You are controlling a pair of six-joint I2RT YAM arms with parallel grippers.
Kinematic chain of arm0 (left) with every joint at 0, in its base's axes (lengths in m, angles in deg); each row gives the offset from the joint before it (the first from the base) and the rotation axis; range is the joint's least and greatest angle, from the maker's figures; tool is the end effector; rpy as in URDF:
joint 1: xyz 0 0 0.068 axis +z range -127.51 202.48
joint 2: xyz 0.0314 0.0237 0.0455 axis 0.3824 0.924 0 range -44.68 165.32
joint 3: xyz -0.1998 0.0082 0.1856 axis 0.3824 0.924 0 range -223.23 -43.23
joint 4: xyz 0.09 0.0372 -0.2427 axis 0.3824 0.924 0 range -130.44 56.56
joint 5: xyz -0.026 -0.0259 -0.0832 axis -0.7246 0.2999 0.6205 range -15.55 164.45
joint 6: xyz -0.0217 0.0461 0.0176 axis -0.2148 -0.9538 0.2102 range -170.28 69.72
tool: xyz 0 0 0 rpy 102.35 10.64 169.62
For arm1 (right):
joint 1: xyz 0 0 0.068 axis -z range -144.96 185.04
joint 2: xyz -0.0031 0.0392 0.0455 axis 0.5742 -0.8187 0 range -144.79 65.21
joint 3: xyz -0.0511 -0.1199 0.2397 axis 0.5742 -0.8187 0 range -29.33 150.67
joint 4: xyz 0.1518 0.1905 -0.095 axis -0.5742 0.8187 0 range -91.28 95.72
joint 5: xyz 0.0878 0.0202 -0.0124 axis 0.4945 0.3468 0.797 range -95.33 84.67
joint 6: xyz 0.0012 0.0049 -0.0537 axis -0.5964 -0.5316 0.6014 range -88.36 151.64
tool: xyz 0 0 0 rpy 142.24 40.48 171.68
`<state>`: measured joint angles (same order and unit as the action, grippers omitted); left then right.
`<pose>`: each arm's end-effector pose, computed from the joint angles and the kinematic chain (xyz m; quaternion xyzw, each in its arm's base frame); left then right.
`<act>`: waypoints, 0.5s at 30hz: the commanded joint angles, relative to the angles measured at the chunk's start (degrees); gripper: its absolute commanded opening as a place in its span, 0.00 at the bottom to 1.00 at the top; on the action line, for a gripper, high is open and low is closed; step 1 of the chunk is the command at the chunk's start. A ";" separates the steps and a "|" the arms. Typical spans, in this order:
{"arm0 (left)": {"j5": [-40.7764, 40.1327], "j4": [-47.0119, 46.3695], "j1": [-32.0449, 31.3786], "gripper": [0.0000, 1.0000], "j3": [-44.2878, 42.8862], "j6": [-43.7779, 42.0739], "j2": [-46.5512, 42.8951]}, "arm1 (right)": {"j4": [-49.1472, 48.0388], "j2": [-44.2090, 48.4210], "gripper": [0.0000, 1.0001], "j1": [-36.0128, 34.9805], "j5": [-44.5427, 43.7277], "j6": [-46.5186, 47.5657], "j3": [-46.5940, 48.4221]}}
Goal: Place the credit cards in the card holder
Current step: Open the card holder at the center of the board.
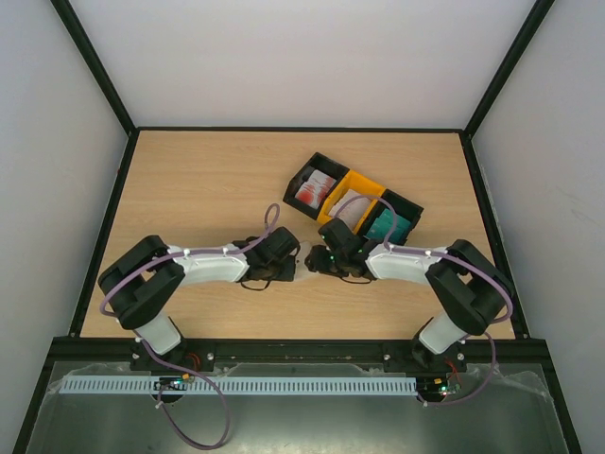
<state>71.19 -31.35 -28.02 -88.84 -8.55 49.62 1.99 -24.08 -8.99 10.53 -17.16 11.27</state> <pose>0.1956 -0.2341 0.1397 0.0656 0.9581 -0.1809 0.2120 0.2019 0.2087 0.1478 -0.0060 0.9374 0.3237 0.1281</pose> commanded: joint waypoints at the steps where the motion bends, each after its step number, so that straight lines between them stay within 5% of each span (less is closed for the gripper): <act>1: -0.82 0.74 0.31 0.04 3.14 -0.56 2.00 | -2.67 -2.68 0.52 0.26 2.19 -0.73 -0.15; 15: 3.10 -3.13 4.56 0.04 6.99 -1.74 1.42 | -21.47 -2.90 0.41 0.27 14.56 -8.92 -5.51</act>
<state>72.32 -38.55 -24.08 -85.32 -9.38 48.94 -10.36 -26.58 -8.16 20.39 -21.60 7.71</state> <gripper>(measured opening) 0.039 0.437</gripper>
